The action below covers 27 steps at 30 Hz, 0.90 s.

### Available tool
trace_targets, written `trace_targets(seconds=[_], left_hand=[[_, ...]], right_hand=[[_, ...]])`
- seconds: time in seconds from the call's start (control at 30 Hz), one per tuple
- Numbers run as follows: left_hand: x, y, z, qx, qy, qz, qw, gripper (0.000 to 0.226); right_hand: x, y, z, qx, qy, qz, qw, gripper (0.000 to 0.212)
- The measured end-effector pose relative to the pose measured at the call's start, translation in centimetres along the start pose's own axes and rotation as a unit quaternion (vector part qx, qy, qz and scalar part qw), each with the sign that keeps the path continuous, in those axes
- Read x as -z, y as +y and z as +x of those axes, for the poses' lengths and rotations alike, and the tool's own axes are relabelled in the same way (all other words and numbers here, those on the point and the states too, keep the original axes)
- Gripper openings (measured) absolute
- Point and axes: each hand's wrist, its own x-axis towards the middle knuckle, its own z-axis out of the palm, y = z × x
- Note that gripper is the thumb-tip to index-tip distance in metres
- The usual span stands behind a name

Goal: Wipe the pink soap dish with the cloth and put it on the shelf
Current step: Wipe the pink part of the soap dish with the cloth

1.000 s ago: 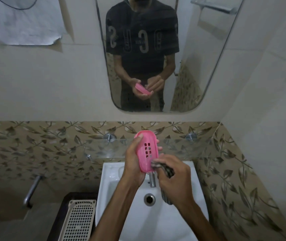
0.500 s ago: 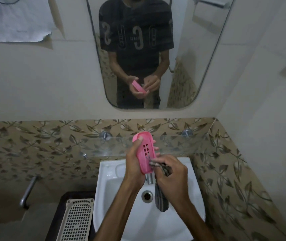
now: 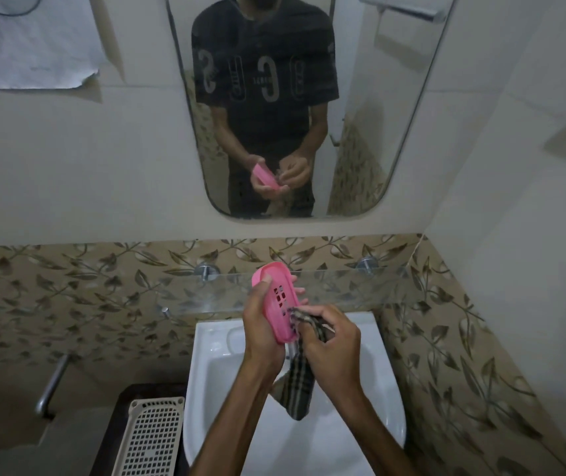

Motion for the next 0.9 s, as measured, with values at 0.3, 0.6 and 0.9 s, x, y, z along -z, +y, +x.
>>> trace_targets(seconds=[0.3,0.6,0.9], left_hand=[[-0.1,0.3,-0.3,-0.019,0.037,-0.004,0.999,0.058],[-0.4,-0.7,-1.0,-0.074,0.063,-0.001,0.995,0.062],[-0.1,2.0,-1.2,-0.067,-0.083,-0.041,0.993,0.060]], right_hand=[[-0.8,-0.7,-1.3,0.020,-0.009,0.028,0.999,0.044],[-1.5,1.1,-2.5,-0.242,0.023,0.179,0.953,0.012],[0.7,1.3,0.3,-0.305,-0.025,0.301,0.903,0.016]])
